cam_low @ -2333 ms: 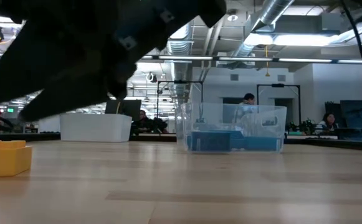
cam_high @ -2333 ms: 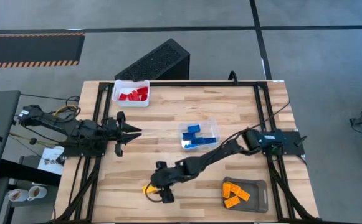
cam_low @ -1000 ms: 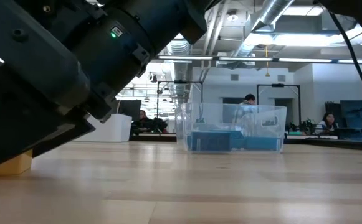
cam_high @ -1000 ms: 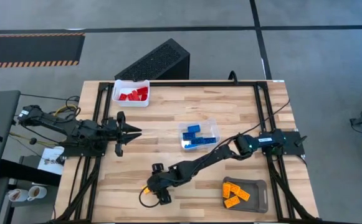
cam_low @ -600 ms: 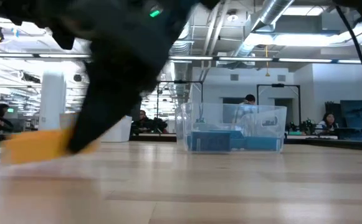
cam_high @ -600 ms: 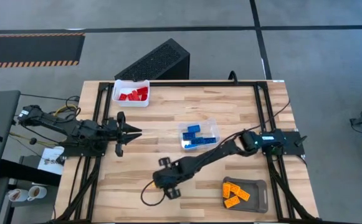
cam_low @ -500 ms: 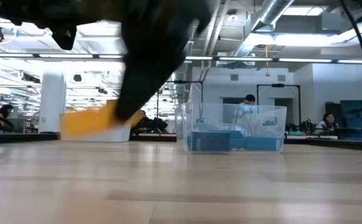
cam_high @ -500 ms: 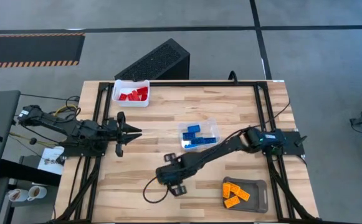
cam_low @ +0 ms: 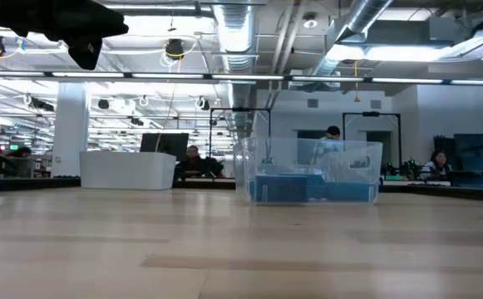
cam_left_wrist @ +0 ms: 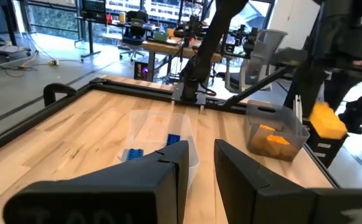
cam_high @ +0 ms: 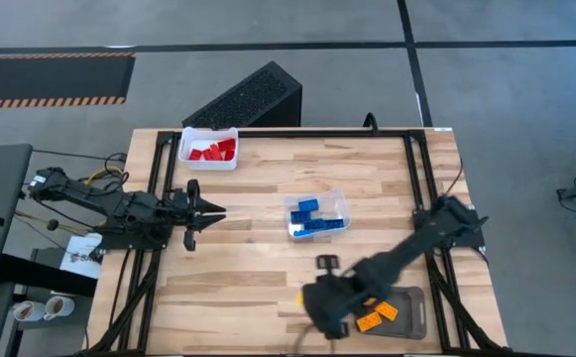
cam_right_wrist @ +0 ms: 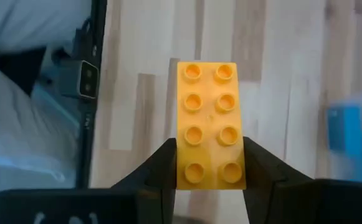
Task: Sort & place blocks by color
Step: Put the yellow game piece into the black bin
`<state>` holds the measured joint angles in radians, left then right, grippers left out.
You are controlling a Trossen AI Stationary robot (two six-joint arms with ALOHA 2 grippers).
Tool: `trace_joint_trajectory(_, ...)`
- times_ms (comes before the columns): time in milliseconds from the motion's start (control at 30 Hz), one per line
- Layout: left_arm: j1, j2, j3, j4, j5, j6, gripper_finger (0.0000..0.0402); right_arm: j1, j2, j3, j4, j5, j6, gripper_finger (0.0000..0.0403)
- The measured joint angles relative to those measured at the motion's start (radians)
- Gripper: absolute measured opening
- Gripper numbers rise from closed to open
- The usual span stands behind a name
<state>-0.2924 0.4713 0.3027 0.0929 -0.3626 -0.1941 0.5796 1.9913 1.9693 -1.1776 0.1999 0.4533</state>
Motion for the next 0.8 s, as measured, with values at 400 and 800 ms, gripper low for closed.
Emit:
trace_joint_trajectory(400, -0.005, 0.0, 0.0, -0.001, -0.005, -0.01, 0.0061, 0.26, -0.431, -0.731, 0.353, 0.188, 0.629, 0.014)
trace_joint_trajectory(800, -0.005, 0.0, 0.0, -0.009, -0.036, -0.01, 0.0061, 0.409, -0.47, -0.91, 0.373, 0.019, 1.119, 0.0183)
